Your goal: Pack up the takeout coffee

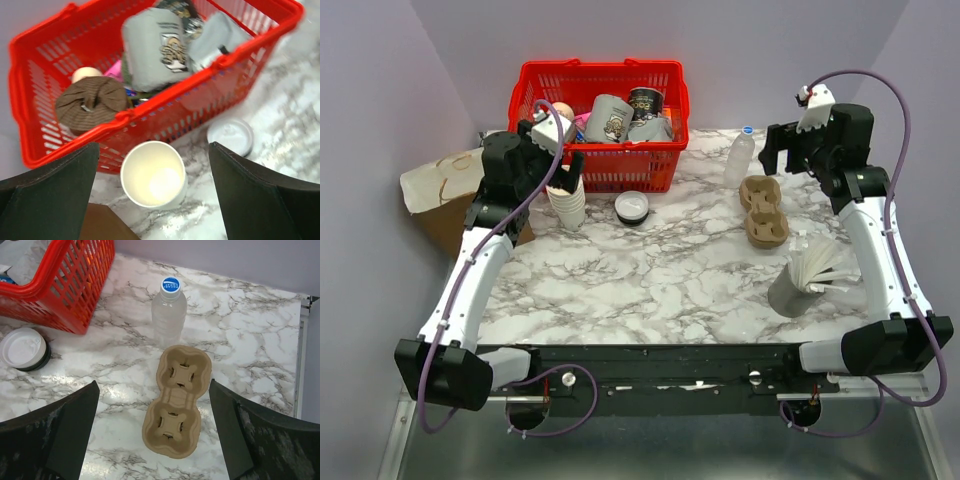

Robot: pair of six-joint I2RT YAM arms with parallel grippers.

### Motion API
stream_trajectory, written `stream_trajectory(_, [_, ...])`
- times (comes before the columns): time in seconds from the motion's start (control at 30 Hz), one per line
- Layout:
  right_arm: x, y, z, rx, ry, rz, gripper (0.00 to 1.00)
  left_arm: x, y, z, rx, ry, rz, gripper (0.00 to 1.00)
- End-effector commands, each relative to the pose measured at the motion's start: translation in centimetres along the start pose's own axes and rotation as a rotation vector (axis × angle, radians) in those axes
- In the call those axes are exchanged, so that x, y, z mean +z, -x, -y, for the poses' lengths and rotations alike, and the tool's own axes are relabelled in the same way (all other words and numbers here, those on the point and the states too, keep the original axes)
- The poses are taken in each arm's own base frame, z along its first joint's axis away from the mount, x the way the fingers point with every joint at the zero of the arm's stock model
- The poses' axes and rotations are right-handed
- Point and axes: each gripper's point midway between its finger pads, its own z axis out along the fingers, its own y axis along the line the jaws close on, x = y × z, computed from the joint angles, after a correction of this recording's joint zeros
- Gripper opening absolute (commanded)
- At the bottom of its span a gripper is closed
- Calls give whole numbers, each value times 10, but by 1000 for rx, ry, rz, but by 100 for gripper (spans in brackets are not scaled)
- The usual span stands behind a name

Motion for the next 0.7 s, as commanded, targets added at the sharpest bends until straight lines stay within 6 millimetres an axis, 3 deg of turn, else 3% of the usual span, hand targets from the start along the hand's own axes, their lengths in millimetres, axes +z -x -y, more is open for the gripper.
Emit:
stream_trajectory(0.0, [-6, -3, -22, -119, 145, -2, 100, -22, -3, 47, 137, -299, -52, 96])
stream_trajectory(0.07, [-9, -10, -31, -184, 214, -13, 100, -24, -4, 52, 168, -361, -82, 93])
stream_trajectory(0.1, [-12, -15, -40, -184, 263, -24, 100, -29, -16, 61, 176, -421, -129, 90])
stream_trajectory(0.17, [-15, -19, -46, -204, 304, -30, 100, -29, -18, 64, 178, -464, -160, 90])
stream_trajectory(0.23, [-20, -22, -55, -220, 362, -30, 100, -33, -34, 72, 183, -532, -228, 90])
stream_trajectory(0.27, [-20, -23, -57, -236, 377, -28, 100, -33, -27, 71, 200, -542, -221, 90])
stream_trajectory(0.3, [-22, -23, -62, -233, 404, -28, 100, -33, -28, 71, 198, -549, -238, 99])
stream_trajectory(0.37, [-23, -23, -66, -223, 432, -28, 100, -32, -34, 71, 206, -572, -273, 99])
stream_trajectory(0.53, [-28, -27, -78, -204, 500, -39, 100, -25, -54, 72, 201, -620, -354, 88])
stream_trajectory(0.67, [-27, -32, -76, -202, 489, -50, 100, -8, -54, 60, 153, -560, -403, 81])
